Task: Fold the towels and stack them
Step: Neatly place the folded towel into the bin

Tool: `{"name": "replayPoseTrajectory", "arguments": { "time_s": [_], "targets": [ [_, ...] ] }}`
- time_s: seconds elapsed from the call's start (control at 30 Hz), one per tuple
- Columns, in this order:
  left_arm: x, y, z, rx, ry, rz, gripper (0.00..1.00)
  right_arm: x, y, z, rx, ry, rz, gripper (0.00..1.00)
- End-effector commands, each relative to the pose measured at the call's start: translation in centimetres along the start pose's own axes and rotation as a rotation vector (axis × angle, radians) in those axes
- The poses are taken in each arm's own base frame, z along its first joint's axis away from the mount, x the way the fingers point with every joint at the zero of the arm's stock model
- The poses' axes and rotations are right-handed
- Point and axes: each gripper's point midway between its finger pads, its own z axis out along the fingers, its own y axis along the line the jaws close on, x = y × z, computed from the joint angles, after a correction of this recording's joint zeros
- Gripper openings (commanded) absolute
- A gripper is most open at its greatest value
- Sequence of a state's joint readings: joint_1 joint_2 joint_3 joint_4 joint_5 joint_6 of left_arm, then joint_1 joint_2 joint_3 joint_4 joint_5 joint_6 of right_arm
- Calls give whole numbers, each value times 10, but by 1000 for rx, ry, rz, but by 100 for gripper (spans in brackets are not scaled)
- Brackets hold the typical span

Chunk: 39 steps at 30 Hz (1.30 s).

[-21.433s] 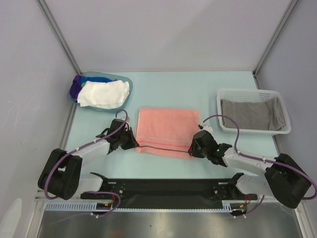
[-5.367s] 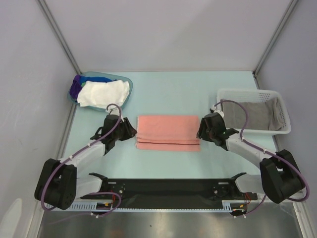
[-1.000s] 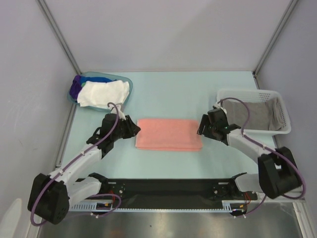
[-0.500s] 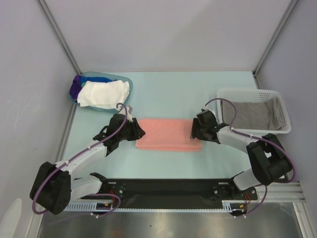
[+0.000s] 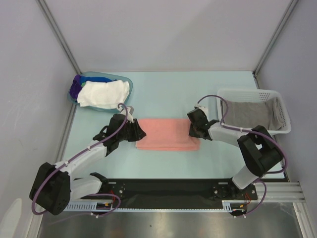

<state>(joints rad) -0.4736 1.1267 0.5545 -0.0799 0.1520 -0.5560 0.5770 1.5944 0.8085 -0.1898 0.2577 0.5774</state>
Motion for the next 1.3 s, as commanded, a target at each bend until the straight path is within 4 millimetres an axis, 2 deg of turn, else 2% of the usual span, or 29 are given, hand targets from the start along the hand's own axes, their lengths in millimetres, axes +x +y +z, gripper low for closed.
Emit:
{"name": "replayPoseTrajectory", "arguments": {
  "time_s": [0.0, 0.03, 0.07, 0.13, 0.2, 0.23, 0.3, 0.33, 0.4, 0.47, 0.5, 0.53, 0.6, 0.7, 0.73, 0.93, 1.03, 1.1, 1.17, 1.27],
  "targets": [
    [-26, -33, -21, 100, -43, 59, 31, 17, -16, -1, 107, 62, -42, 23],
    [-28, -36, -25, 107, -45, 68, 32, 12, -16, -4, 123, 51, -51, 18],
    [-31, -39, -30, 113, -48, 78, 33, 10, -17, -5, 136, 46, -58, 7],
    [-42, -50, -47, 139, -76, 110, 34, 2, -20, -12, 187, 30, -100, 0],
    [-49, -57, -63, 162, -102, 143, 36, -6, -23, -18, 237, 13, -136, 0],
    [-48, -60, -67, 175, -99, 154, 36, -18, -28, -25, 289, -12, -153, 0],
    [-47, -61, -73, 178, -86, 187, 36, -27, -28, -33, 331, -36, -182, 0],
    [-46, -62, -77, 185, -86, 196, 36, -34, -37, -41, 393, -51, -213, 0],
    [-44, -63, -81, 194, -81, 214, 35, -54, -34, -47, 441, -93, -240, 0],
    [-42, -65, -85, 210, -83, 224, 35, -60, -41, -54, 510, -86, -279, 0],
    [-40, -65, -86, 215, -77, 233, 35, -70, -36, -54, 531, -102, -291, 0],
    [-40, -66, -89, 218, -80, 240, 35, -75, -44, -60, 591, -106, -322, 0],
    [-38, -65, -91, 222, -78, 254, 35, -93, -41, -66, 667, -154, -356, 0],
    [-37, -66, -94, 229, -77, 281, 34, -105, -44, -76, 752, -160, -412, 0],
    [-36, -65, -94, 225, -73, 286, 34, -115, -42, -81, 782, -181, -427, 0],
    [-29, -59, -95, 220, -56, 336, 34, -156, -44, -95, 816, -224, -452, 0],
    [-24, -55, -93, 213, -39, 355, 34, -173, -56, -107, 811, -227, -431, 0],
    [-23, -58, -93, 234, -38, 361, 34, -181, -70, -110, 799, -215, -396, 0],
    [-20, -61, -94, 258, -32, 359, 33, -193, -81, -123, 788, -227, -359, 0],
    [-19, -63, -95, 269, -33, 360, 33, -204, -90, -133, 780, -234, -355, 0]
  ]
}}
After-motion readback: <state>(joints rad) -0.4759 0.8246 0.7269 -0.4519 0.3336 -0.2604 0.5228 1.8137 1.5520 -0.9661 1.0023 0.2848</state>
